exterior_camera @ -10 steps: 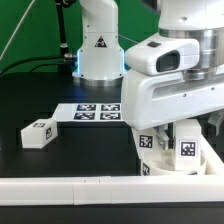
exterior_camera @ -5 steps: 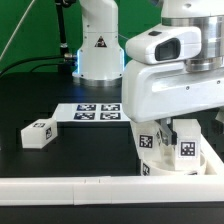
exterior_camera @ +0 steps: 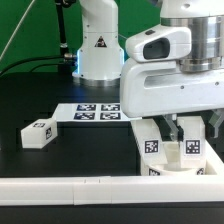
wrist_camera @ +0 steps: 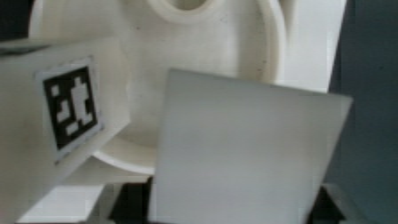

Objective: Assemble stool

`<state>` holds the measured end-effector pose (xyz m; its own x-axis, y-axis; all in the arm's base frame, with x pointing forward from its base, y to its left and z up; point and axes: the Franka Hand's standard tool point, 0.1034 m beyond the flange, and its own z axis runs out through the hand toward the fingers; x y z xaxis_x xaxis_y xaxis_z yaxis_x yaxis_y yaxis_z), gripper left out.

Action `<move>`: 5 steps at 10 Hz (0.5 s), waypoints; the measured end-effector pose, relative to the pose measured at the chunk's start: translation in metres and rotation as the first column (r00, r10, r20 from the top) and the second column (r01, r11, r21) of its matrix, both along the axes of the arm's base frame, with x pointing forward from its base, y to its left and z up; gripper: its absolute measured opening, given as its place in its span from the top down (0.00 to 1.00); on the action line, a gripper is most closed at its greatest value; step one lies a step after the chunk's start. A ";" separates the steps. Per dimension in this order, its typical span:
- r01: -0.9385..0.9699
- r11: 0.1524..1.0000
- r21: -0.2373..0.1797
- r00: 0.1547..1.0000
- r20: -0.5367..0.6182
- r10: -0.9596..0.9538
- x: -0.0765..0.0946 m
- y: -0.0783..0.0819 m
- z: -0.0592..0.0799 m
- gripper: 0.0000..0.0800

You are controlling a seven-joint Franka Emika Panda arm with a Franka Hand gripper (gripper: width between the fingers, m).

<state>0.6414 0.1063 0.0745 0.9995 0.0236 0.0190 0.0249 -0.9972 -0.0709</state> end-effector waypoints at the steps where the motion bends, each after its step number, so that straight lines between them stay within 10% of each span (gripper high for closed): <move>1: 0.083 0.997 0.001 0.996 -0.006 -0.083 0.000 0.000 0.000 0.58; 5: 0.630 0.777 0.005 0.775 -0.080 -0.628 0.003 -0.005 0.000 0.58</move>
Offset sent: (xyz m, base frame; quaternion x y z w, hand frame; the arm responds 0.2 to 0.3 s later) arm 0.0136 0.0046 -0.0001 0.0272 -0.0533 0.4704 0.8804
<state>0.6446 0.1016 0.0744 0.7902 -0.6099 -0.0605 -0.6129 -0.7864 -0.0773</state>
